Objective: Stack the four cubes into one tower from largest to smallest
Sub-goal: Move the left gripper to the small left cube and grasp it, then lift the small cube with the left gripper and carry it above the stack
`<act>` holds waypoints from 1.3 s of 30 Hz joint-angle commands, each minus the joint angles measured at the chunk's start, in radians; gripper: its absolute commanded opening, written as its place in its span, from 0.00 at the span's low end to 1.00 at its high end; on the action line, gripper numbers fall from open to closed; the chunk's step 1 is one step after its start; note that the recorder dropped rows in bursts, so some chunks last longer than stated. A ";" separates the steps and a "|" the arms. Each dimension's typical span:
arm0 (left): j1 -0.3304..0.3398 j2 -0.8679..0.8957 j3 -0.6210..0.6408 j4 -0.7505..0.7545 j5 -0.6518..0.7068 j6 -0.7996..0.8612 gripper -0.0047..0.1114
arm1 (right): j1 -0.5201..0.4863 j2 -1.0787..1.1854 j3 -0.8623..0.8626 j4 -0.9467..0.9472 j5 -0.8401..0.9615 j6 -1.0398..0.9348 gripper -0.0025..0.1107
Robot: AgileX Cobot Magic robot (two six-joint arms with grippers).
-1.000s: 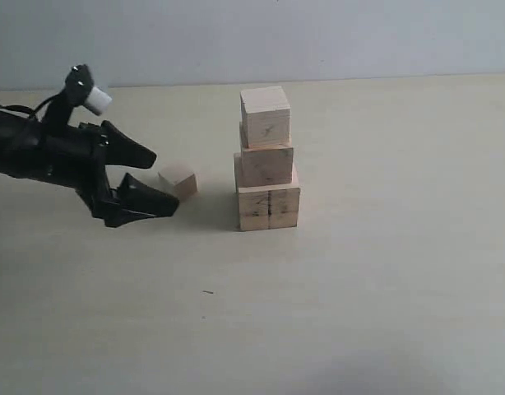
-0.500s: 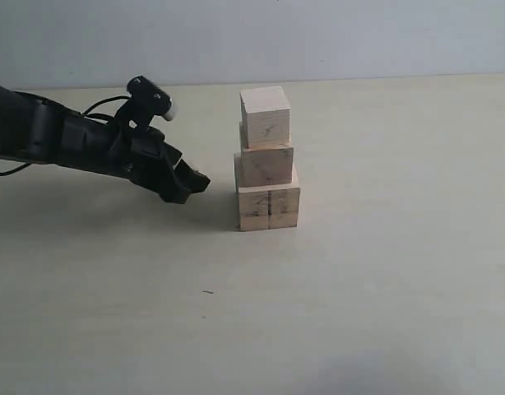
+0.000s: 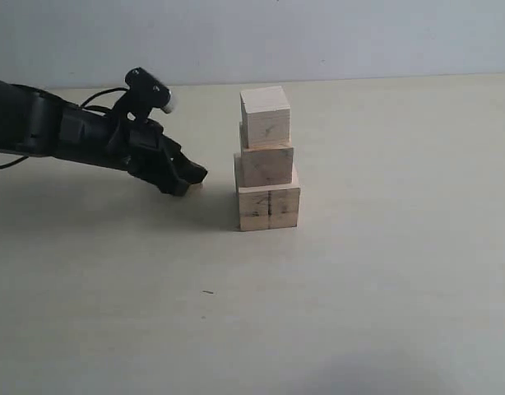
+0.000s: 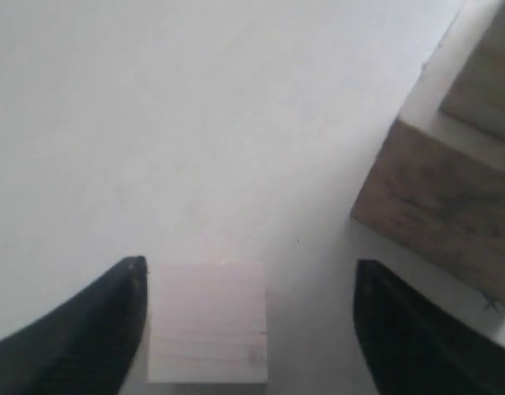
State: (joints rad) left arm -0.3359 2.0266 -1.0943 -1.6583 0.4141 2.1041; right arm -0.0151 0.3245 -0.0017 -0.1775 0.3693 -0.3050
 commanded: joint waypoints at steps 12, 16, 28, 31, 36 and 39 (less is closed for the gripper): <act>-0.001 0.076 -0.038 0.126 -0.017 -0.008 0.92 | -0.002 0.003 0.002 -0.005 -0.017 0.001 0.02; -0.001 0.089 -0.048 0.126 -0.017 -0.008 0.88 | -0.002 0.003 0.002 -0.005 -0.017 0.001 0.02; -0.001 -0.095 -0.048 0.157 -0.132 -0.115 0.04 | -0.002 0.003 0.002 -0.005 -0.017 0.001 0.02; -0.001 -0.199 -0.048 0.180 -0.181 -0.160 0.04 | -0.002 0.003 0.002 -0.005 -0.017 0.001 0.02; -0.001 -0.398 -0.048 0.213 -0.176 -0.215 0.04 | -0.002 0.003 0.002 -0.005 -0.017 0.001 0.02; 0.052 -0.481 -0.048 0.214 0.037 -0.302 0.04 | -0.002 0.003 0.002 -0.005 -0.017 0.001 0.02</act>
State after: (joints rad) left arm -0.3229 1.6241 -1.1367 -1.4537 0.2766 1.8740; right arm -0.0151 0.3245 -0.0017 -0.1775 0.3693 -0.3030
